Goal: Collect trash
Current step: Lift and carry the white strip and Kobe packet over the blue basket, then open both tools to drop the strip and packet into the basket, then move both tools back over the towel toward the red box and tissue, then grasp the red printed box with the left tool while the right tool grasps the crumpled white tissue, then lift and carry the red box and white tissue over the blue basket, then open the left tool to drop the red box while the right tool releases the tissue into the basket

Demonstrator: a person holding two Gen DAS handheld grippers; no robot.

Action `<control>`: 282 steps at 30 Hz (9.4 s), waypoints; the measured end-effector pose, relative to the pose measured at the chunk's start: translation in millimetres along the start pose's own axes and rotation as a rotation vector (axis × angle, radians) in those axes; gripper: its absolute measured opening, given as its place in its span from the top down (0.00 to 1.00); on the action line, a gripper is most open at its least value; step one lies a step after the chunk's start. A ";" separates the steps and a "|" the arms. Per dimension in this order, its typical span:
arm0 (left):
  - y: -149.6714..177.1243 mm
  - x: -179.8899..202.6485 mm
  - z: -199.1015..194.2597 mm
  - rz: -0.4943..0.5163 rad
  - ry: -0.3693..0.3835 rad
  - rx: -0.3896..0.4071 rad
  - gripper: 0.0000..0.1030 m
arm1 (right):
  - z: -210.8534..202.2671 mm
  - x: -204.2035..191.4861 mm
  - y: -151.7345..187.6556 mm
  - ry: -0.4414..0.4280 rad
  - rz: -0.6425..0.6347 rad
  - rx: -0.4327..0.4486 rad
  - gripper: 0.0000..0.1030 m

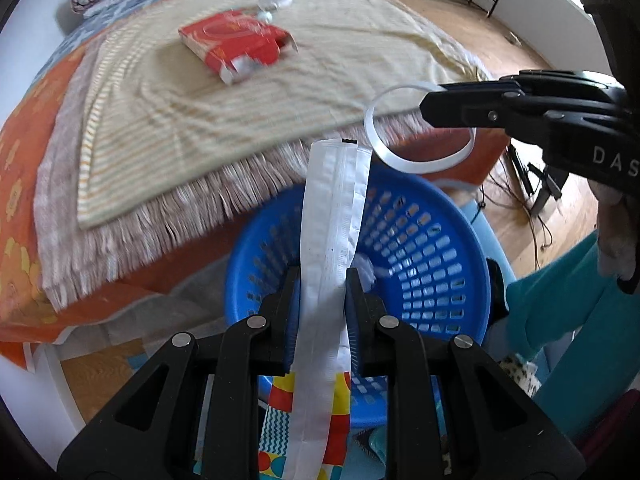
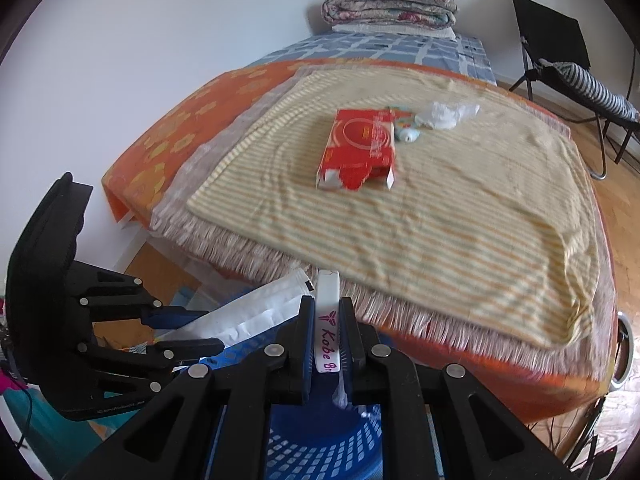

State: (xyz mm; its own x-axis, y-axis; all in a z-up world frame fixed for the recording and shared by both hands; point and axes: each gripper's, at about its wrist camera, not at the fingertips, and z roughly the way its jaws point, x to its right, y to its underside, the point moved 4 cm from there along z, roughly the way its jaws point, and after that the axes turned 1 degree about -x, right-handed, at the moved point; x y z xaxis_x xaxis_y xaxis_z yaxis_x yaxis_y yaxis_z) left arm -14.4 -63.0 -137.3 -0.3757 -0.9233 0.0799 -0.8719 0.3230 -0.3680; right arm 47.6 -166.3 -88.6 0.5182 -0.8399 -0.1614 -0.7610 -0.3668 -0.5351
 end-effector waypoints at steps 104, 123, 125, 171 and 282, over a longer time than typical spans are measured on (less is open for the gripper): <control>-209.6 -109.0 50.8 -0.399 -0.040 0.084 0.21 | 31.5 162.1 -122.8 0.189 0.353 0.105 0.02; -238.0 -100.1 83.4 -0.434 -0.106 0.070 0.04 | 73.8 193.4 -172.7 0.093 0.541 0.117 0.02; -238.2 -99.6 90.7 -0.435 -0.121 0.051 0.04 | 78.1 196.2 -175.1 0.087 0.553 0.113 0.02; -184.8 -164.0 60.3 -0.486 -0.083 0.050 0.23 | 112.4 183.3 -203.9 0.028 0.478 0.122 0.72; 8.8 26.4 28.2 -0.020 0.065 -0.093 0.17 | 55.6 5.3 53.3 -0.115 0.105 -0.157 0.68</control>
State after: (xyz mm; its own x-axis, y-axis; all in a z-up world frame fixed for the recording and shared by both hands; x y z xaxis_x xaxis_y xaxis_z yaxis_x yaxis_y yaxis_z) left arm -23.1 -90.4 -164.5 -0.3750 -0.9153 0.1468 -0.9036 0.3256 -0.2784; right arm 31.4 -168.0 -164.0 0.4676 -0.8288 -0.3075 -0.8598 -0.3455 -0.3760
